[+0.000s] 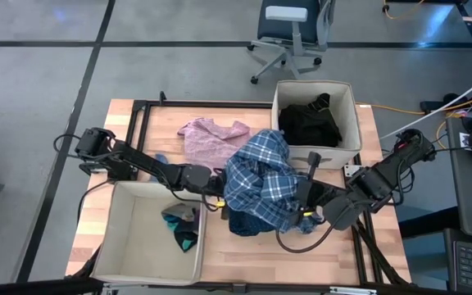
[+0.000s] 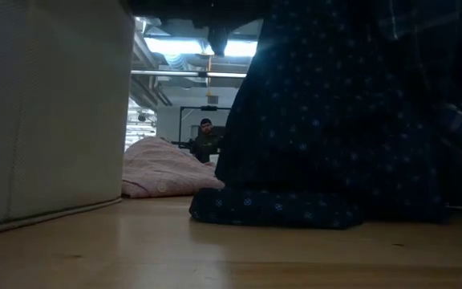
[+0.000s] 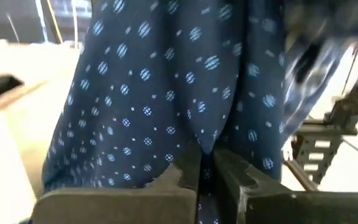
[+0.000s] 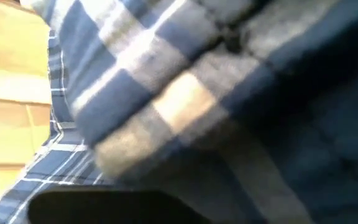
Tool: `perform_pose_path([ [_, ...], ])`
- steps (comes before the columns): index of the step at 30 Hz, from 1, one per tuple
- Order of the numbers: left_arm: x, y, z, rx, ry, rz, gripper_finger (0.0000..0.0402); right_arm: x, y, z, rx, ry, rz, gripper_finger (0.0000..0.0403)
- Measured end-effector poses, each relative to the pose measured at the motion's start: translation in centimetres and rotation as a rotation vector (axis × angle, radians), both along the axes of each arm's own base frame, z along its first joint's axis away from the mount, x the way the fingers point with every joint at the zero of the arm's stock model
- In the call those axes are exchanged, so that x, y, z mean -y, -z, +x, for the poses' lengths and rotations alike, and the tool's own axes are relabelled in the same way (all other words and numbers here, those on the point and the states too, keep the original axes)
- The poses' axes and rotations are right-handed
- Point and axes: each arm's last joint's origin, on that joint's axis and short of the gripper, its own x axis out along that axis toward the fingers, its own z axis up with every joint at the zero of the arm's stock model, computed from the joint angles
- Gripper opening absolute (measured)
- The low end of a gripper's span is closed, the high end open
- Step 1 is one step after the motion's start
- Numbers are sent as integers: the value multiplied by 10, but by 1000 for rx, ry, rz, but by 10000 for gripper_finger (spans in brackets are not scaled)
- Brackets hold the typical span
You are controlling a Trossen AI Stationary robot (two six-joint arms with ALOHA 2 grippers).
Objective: Sort clothes
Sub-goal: Put the blue checkered shirt into the bottom white laundry organizer
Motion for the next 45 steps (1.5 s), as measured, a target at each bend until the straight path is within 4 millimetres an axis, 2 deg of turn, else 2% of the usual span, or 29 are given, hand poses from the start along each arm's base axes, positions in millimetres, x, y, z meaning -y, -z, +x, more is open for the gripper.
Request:
perform_pose_path([
  [6, -1, 15, -2, -163, -42, -23, 6, -2, -17, 2, 59, -37, -25, 17],
  [13, -4, 30, -8, -323, -112, -5, 5, 5, -65, -7, 181, -70, -52, 17],
  [18, -5, 31, -8, -332, -131, -49, 6, 14, -100, -18, 281, -75, -45, 17],
  [21, -4, 28, -10, -324, -93, -84, 28, 17, -111, -21, 315, -91, -59, 17],
  [25, -4, 16, -14, -301, -52, -95, 81, 17, -114, -22, 329, -115, -58, 17],
  [29, -4, 0, -23, -292, 24, -110, 136, 15, -112, -20, 319, -153, -61, 17],
  [33, -6, -32, -44, -400, 83, -135, 164, 12, -106, -15, 300, -163, -72, 17],
  [38, -12, -87, -71, -569, 40, -150, 163, 17, -105, -3, 301, -207, -78, 17],
  [41, -13, -123, -88, -610, 29, -149, 157, 23, -102, 11, 312, -225, -69, 17],
  [45, -12, -159, -117, -617, 54, -141, 151, 32, -98, 36, 350, -260, -54, 17],
])
